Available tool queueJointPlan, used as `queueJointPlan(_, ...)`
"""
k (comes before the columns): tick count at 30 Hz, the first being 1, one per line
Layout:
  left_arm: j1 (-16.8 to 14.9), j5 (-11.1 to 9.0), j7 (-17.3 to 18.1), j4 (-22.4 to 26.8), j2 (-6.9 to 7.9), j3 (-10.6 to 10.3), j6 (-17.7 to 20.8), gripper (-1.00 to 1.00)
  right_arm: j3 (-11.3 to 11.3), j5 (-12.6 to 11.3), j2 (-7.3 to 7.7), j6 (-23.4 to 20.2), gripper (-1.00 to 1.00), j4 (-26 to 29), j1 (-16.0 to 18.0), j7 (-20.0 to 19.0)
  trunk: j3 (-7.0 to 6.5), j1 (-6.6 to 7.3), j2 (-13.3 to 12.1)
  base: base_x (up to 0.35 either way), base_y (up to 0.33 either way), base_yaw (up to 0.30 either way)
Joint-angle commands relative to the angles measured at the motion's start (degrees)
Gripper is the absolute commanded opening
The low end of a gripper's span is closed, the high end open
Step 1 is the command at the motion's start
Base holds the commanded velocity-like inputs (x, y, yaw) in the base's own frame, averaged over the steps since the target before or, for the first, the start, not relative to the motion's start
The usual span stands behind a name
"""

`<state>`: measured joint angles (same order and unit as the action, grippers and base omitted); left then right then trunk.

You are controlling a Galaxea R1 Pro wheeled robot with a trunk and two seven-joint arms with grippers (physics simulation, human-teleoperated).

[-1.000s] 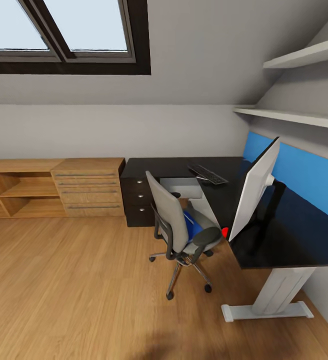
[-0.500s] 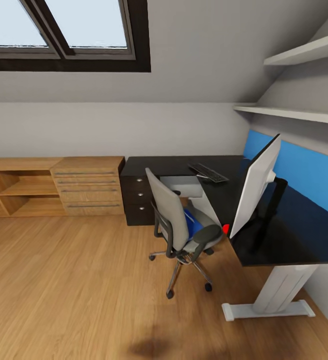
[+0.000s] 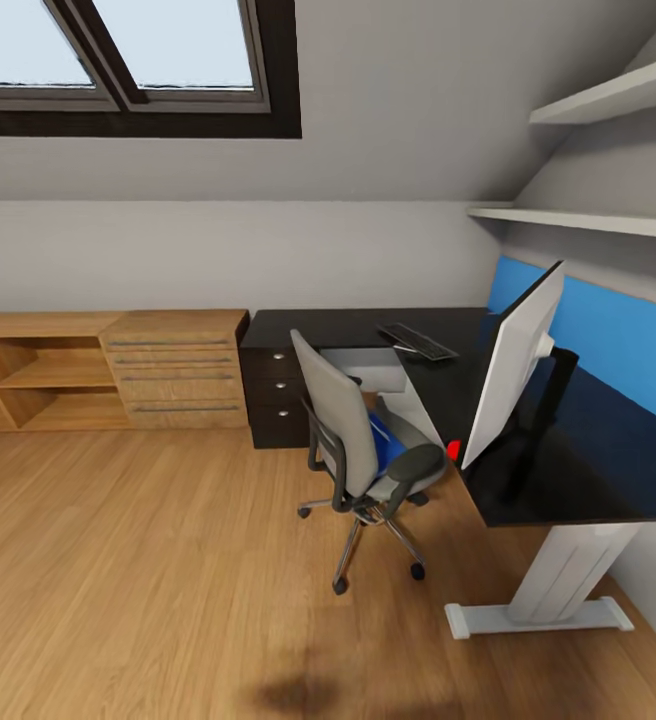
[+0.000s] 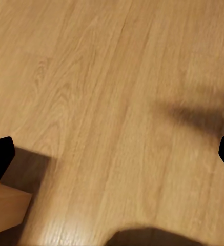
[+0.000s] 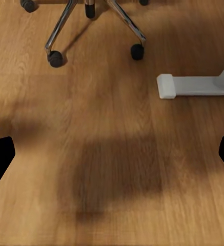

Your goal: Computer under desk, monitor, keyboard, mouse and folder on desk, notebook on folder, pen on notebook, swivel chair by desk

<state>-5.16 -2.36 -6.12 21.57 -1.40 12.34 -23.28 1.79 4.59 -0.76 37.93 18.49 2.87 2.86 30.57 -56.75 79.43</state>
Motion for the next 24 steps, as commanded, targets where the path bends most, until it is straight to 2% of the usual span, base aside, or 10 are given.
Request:
queueJointPlan(1,-0.03,-0.23,-0.08,-0.04,-0.01,-0.03,-0.18,1.0,0.15,0.5,-0.05,0.44,1.0,-0.01,0.03,0.3,0.24,-0.22,0.44,0.0,0.0,0.0)
queueJointPlan(7,-0.03,-0.2,0.1,-0.24,-0.04,-0.11,-0.18,1.0,0.17,0.46,-0.12,7.27,1.0,-0.59,0.03,0.27,1.32,-1.54,2.85,0.0,0.0,0.0)
queueJointPlan(9,-0.03,-0.17,0.12,-0.46,-0.06,-0.12,-0.18,1.0,0.13,0.39,-0.18,9.38,1.0,-2.45,0.03,0.19,1.68,-1.98,3.65,0.0,0.0,0.0)
queueJointPlan(13,-0.03,-0.13,0.08,-0.55,-0.09,-0.14,-0.18,1.0,0.14,0.24,-0.21,10.2,1.0,-4.17,0.03,0.13,2.39,-2.86,5.26,0.0,0.0,0.0)
queueJointPlan(24,-0.03,-0.15,0.06,-0.56,-0.06,-0.15,-0.18,1.0,0.23,0.25,-0.12,10.46,1.0,-4.17,0.03,0.31,4.37,-5.27,9.67,0.0,0.0,0.0)
